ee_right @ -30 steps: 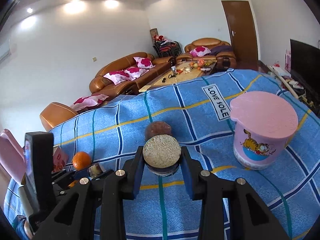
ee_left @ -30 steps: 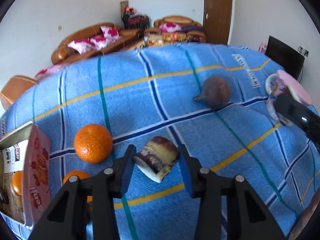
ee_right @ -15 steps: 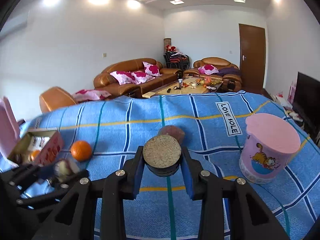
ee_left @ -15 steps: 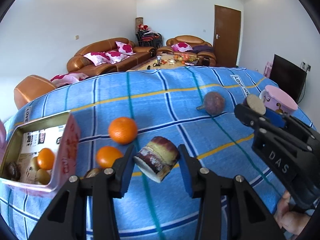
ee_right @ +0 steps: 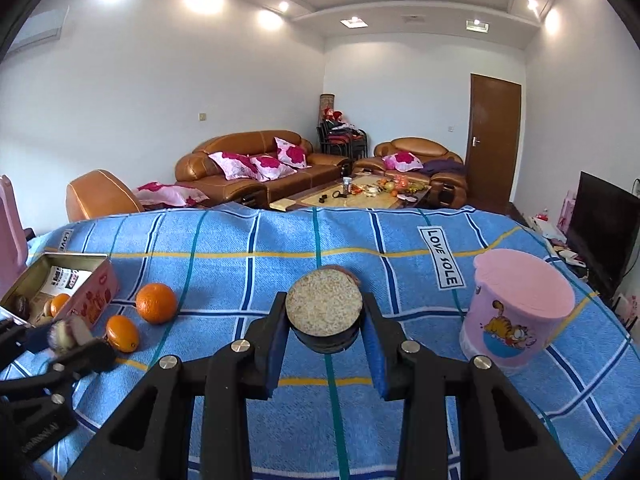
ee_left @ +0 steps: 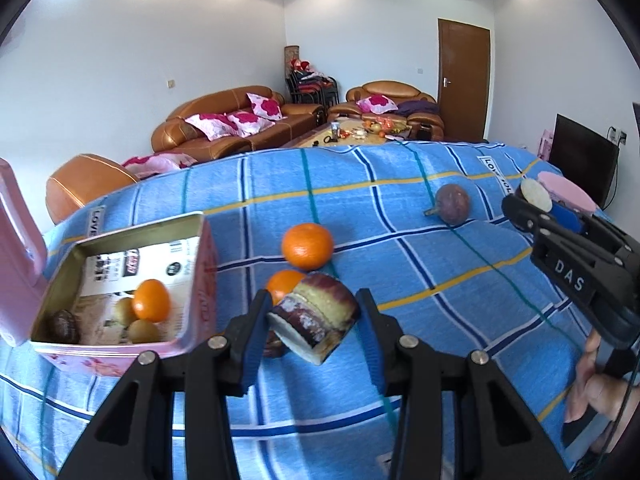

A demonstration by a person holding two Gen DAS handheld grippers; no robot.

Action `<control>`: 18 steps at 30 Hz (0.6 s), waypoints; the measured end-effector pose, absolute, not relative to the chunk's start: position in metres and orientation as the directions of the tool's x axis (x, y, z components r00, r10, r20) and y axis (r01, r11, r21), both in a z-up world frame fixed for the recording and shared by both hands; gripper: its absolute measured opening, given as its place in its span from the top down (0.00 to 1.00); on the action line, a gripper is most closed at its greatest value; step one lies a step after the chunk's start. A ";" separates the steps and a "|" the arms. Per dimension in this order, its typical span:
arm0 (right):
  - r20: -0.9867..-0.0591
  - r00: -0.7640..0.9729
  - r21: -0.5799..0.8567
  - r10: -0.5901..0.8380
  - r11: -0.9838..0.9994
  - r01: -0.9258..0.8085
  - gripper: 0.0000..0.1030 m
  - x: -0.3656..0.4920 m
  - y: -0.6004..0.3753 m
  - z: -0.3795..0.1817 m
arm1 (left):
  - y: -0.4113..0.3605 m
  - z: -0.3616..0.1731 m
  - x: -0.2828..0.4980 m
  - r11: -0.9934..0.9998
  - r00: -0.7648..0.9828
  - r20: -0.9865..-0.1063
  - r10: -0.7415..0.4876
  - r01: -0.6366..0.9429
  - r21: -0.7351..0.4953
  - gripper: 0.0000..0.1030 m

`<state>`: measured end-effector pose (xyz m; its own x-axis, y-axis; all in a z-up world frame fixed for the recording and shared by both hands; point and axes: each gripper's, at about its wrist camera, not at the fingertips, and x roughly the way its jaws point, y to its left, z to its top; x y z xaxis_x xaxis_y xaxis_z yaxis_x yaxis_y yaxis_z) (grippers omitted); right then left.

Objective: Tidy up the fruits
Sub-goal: 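Carry both jars over the open tin box with both grippers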

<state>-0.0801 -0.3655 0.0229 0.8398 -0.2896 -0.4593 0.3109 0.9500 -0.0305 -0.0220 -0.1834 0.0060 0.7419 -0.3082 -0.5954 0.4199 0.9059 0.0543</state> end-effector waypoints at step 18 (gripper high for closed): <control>-0.522 0.838 0.011 -0.157 0.982 0.191 0.64 -0.076 -0.296 0.030 | -0.130 0.016 -0.004 0.938 0.774 -0.578 -0.259 0.345 0.041 0.57</control>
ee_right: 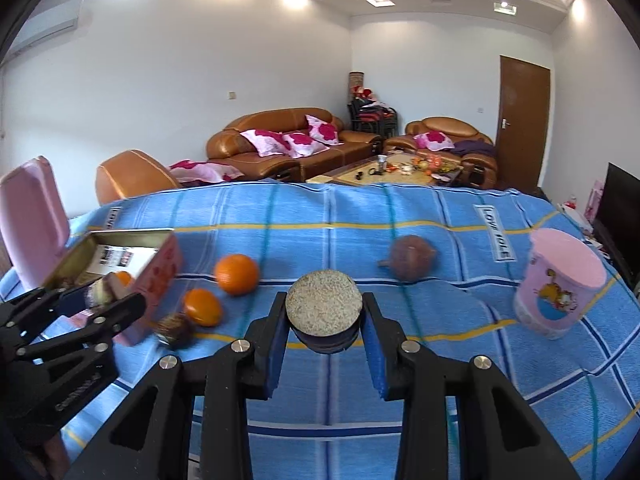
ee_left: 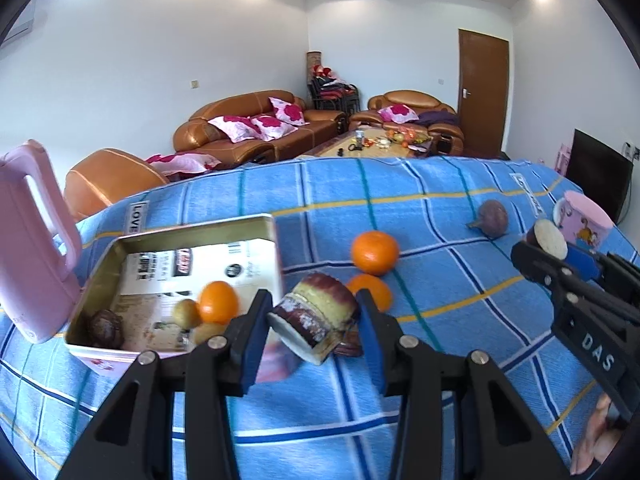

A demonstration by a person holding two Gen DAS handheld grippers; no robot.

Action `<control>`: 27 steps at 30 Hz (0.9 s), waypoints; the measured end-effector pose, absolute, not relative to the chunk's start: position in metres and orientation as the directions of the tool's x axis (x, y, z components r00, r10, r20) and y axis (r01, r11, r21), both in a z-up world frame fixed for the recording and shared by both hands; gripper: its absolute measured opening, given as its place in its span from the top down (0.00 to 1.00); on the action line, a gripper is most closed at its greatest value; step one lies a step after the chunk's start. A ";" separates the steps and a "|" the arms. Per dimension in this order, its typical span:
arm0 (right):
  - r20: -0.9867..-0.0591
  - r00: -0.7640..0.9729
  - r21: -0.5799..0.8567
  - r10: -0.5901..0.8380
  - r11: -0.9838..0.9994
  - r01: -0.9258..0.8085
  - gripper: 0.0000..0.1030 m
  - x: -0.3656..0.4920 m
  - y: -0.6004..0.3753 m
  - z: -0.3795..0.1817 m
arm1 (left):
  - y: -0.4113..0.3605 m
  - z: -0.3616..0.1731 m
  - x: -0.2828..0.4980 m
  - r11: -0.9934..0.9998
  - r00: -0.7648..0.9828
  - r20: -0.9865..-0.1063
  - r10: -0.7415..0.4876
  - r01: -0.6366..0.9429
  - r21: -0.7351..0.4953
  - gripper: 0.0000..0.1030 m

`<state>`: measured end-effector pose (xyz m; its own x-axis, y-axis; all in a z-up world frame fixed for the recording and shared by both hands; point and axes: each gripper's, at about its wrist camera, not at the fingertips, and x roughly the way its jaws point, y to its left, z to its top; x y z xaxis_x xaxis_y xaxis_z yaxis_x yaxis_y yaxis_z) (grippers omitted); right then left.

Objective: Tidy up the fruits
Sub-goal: 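Carry both jars over the open tin box with both grippers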

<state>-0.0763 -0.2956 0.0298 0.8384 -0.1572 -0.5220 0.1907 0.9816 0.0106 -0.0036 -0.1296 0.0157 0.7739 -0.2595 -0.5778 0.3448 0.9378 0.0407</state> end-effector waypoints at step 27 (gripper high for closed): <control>-0.521 0.850 0.147 0.081 0.989 -0.004 0.64 0.013 -0.165 0.032 | -0.004 0.010 0.084 0.998 0.827 -0.563 -0.021 0.051 0.038 0.57</control>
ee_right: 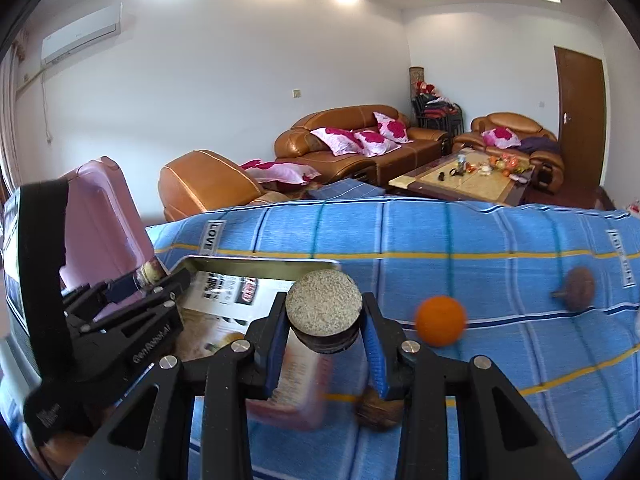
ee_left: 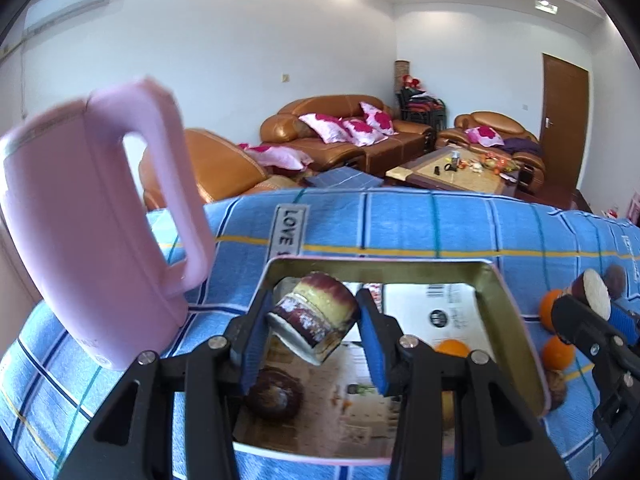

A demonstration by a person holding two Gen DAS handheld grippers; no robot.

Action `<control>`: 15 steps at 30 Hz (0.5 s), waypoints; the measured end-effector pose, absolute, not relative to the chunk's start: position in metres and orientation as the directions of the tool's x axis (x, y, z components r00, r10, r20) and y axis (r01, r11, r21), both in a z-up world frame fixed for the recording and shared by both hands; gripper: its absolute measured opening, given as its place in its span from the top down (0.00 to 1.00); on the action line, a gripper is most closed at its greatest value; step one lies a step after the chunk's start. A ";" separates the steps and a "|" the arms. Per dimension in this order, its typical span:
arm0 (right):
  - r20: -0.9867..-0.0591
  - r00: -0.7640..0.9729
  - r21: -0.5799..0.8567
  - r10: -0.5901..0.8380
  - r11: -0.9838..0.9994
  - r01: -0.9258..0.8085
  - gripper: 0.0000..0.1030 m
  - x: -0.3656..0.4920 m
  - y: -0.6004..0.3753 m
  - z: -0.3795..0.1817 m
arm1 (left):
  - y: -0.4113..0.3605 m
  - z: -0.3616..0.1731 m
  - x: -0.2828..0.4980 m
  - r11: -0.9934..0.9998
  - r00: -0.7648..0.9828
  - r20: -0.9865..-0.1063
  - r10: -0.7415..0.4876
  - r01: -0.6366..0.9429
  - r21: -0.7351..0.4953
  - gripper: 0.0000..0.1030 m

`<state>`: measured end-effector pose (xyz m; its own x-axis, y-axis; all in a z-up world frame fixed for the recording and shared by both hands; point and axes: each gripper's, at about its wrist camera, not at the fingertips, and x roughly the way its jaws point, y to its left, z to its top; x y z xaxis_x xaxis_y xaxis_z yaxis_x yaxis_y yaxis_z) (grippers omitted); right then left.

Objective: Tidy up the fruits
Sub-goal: 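Carry both jars over the open tin box with both grippers, then open the right gripper to drop the cork jar while the left releases its jar into the tin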

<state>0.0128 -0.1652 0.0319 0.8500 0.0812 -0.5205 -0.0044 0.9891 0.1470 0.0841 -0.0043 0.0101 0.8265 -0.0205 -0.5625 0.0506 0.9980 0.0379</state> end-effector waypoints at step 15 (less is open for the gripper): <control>-0.584 0.812 0.062 0.004 0.997 0.040 0.64 0.063 -0.135 0.002 | 0.003 -0.006 0.100 0.998 0.799 -0.601 0.003 0.033 0.049 0.57</control>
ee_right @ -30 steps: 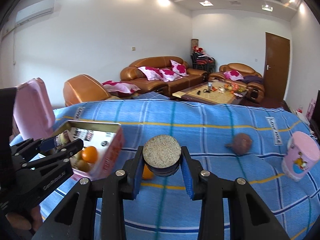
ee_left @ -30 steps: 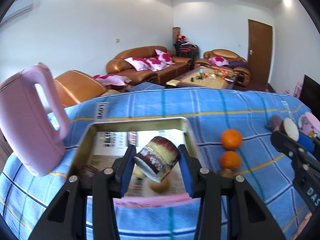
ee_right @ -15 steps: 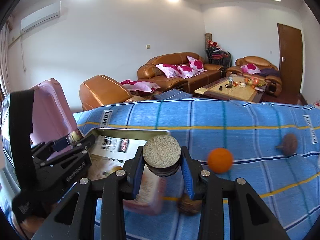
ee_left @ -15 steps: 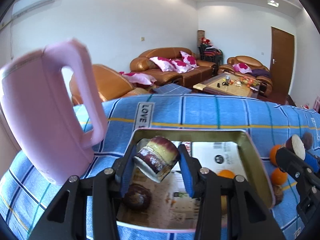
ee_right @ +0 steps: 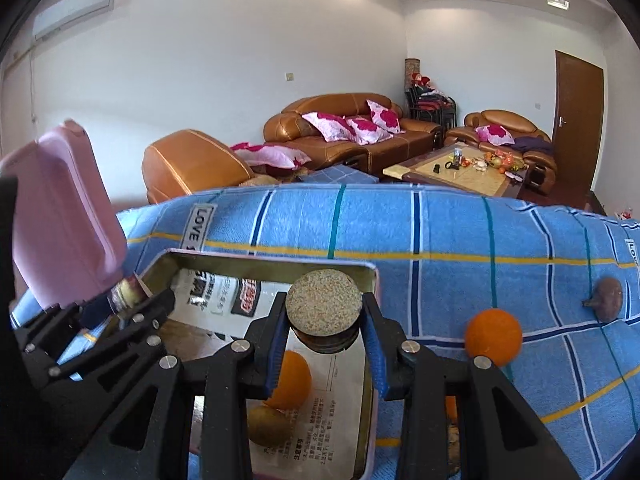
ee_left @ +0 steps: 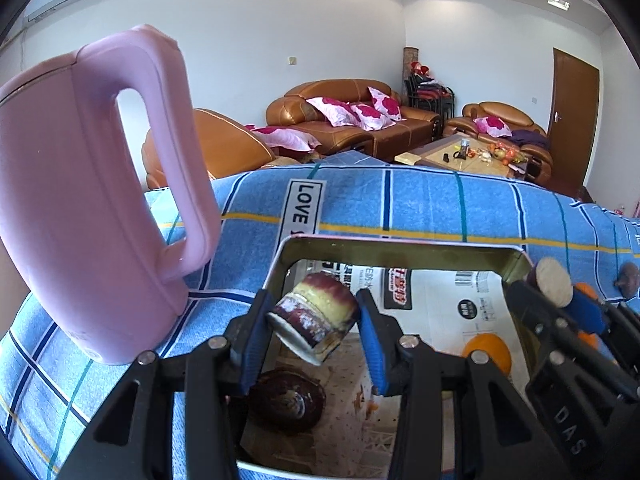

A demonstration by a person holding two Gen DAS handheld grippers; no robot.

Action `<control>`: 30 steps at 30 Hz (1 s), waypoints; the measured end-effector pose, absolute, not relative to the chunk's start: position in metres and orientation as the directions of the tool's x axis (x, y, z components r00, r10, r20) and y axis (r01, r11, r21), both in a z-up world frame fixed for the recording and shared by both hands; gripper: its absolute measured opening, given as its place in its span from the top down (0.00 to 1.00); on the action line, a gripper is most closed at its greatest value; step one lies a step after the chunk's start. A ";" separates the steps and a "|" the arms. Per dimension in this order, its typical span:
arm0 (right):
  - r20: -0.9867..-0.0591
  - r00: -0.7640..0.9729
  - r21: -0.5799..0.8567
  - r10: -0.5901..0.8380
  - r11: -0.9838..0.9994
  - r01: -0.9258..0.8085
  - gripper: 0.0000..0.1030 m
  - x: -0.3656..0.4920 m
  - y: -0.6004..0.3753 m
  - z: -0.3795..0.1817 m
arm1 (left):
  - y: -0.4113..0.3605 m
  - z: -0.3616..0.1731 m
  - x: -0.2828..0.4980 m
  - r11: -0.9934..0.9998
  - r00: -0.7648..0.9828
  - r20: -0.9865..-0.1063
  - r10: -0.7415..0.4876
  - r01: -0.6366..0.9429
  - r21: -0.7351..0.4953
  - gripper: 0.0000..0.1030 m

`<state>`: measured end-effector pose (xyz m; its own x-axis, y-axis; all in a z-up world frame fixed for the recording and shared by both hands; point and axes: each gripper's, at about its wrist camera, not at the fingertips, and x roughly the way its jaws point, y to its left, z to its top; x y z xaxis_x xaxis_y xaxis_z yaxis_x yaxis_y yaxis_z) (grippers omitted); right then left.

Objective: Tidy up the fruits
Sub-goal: 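Open the right gripper to drop the cork jar while the left releases its jar into the tin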

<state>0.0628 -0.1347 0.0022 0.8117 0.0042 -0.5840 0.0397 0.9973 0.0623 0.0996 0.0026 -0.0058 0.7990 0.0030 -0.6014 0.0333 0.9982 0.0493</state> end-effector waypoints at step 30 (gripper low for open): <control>-0.615 0.783 0.105 0.094 0.994 -0.036 0.61 0.068 -0.131 -0.006 | 0.006 -0.011 0.112 0.998 0.782 -0.623 0.003 0.034 0.047 0.52</control>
